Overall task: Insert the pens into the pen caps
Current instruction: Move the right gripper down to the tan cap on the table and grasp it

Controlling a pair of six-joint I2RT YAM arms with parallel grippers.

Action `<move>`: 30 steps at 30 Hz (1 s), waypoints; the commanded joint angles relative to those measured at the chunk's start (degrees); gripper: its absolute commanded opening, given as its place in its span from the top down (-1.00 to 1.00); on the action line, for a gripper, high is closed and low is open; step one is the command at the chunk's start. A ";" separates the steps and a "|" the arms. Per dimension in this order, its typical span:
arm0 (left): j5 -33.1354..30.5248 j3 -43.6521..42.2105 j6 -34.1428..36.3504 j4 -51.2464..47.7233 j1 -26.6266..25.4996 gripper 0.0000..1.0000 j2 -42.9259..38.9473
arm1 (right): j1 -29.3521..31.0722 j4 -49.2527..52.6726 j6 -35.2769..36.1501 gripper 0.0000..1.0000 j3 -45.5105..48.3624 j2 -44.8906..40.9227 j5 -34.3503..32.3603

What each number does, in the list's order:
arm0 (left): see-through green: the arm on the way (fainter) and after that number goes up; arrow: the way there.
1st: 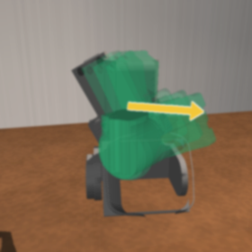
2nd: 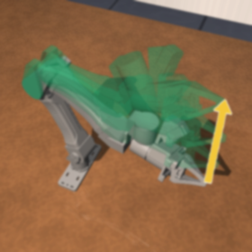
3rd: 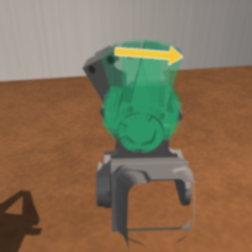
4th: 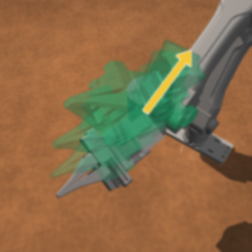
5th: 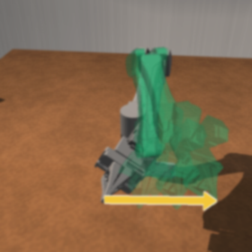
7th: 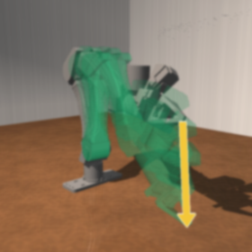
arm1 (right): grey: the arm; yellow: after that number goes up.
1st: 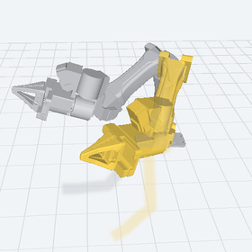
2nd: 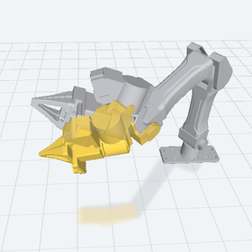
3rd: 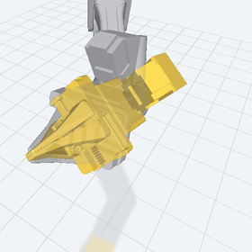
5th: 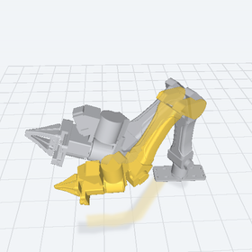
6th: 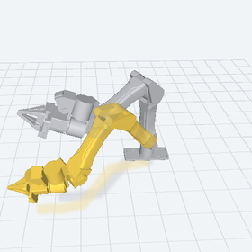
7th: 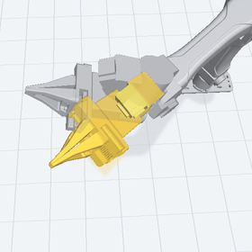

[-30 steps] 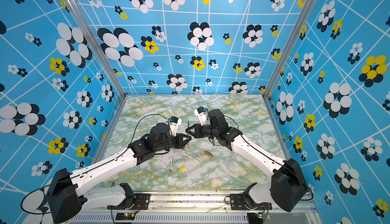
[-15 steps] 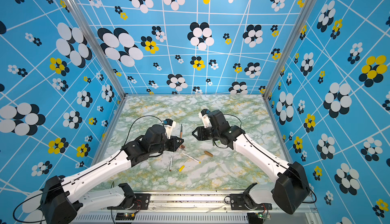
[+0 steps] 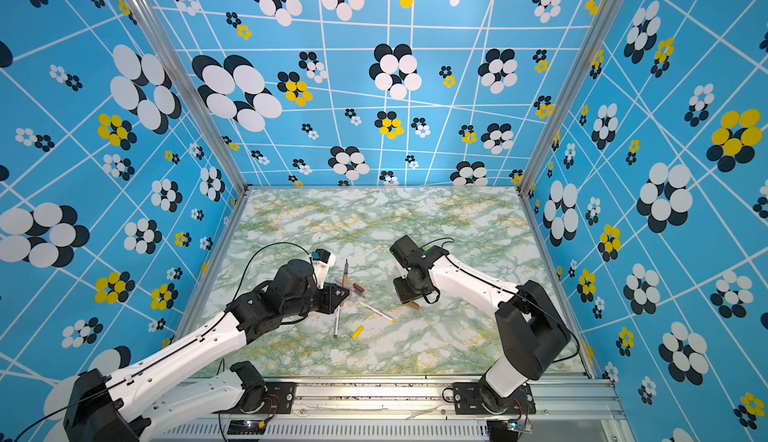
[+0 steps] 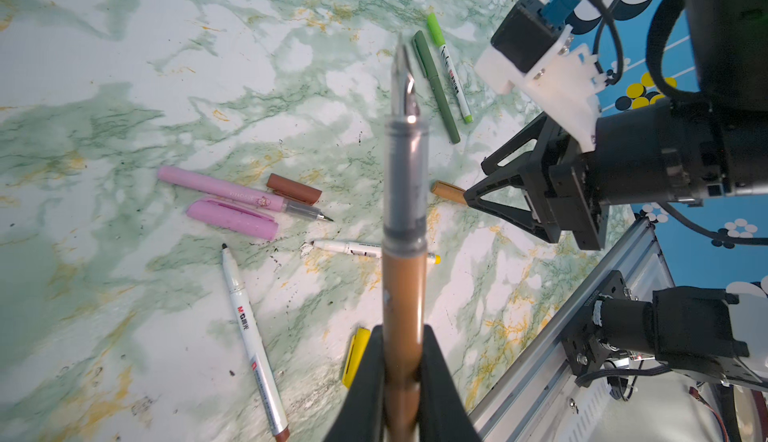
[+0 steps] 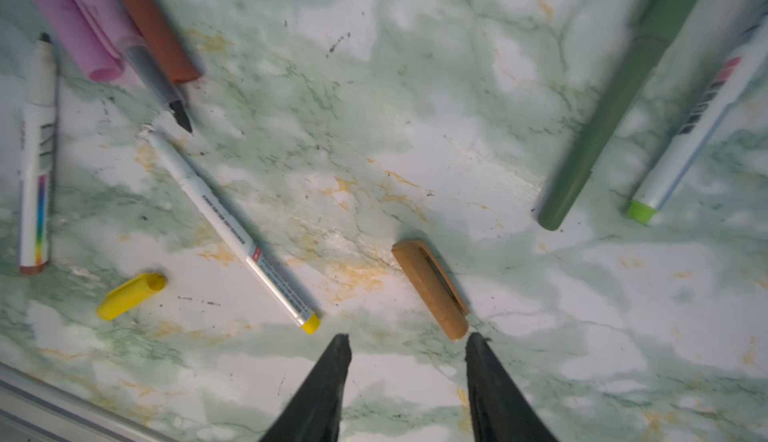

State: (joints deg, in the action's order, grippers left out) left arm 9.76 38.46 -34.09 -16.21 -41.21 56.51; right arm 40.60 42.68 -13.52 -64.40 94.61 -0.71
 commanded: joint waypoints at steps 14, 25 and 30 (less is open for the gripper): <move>2.54 -1.82 -1.03 4.61 2.97 1.00 -0.81 | 1.50 0.75 2.74 0.12 -3.12 9.56 -2.66; 3.42 -0.88 -1.01 5.22 3.85 1.00 1.05 | 1.47 -0.36 1.83 0.37 -2.22 10.84 -2.28; 3.86 -0.39 -0.83 5.14 4.21 1.00 1.58 | 1.37 -1.04 1.18 0.41 -1.81 11.38 -1.93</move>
State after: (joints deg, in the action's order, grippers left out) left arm 12.64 36.82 -34.92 -11.97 -37.63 57.65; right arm 41.93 42.61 -11.40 -67.22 104.57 -2.92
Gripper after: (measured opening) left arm 0.146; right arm 0.297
